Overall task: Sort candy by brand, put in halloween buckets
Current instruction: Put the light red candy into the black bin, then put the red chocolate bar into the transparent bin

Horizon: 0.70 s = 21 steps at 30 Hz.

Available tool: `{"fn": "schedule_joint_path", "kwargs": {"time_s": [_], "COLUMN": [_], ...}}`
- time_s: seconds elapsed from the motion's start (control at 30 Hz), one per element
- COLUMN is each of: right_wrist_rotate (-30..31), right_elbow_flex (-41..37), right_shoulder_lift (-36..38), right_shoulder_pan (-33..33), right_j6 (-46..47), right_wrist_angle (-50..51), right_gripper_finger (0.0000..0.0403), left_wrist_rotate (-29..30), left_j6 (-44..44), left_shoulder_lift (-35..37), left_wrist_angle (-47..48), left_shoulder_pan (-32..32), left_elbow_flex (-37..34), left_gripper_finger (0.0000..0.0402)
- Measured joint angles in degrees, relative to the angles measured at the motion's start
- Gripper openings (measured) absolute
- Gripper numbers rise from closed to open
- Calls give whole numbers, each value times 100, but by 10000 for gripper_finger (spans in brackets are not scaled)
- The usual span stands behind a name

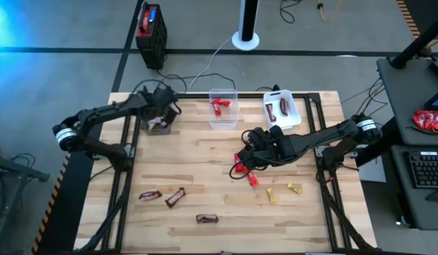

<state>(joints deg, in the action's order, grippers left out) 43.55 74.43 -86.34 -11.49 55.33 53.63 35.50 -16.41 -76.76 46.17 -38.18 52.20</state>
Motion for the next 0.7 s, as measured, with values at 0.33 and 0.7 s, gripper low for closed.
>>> {"fn": "schedule_joint_path", "kwargs": {"time_s": [0.33, 0.7], "right_wrist_rotate": [1, 0], "right_elbow_flex": [0, 0], "right_shoulder_lift": [0, 2], "right_shoulder_pan": [17, 15], "right_j6": [15, -2], "right_wrist_angle": [-2, 0], "right_gripper_finger": [201, 201], "left_wrist_rotate": [-261, -472], "left_j6": [595, 510], "left_shoulder_lift": [-1, 64], "left_wrist_angle": [-772, -712], "left_shoulder_pan": [-633, -281], "left_elbow_flex": [-223, -320], "left_gripper_finger": [98, 162]}}
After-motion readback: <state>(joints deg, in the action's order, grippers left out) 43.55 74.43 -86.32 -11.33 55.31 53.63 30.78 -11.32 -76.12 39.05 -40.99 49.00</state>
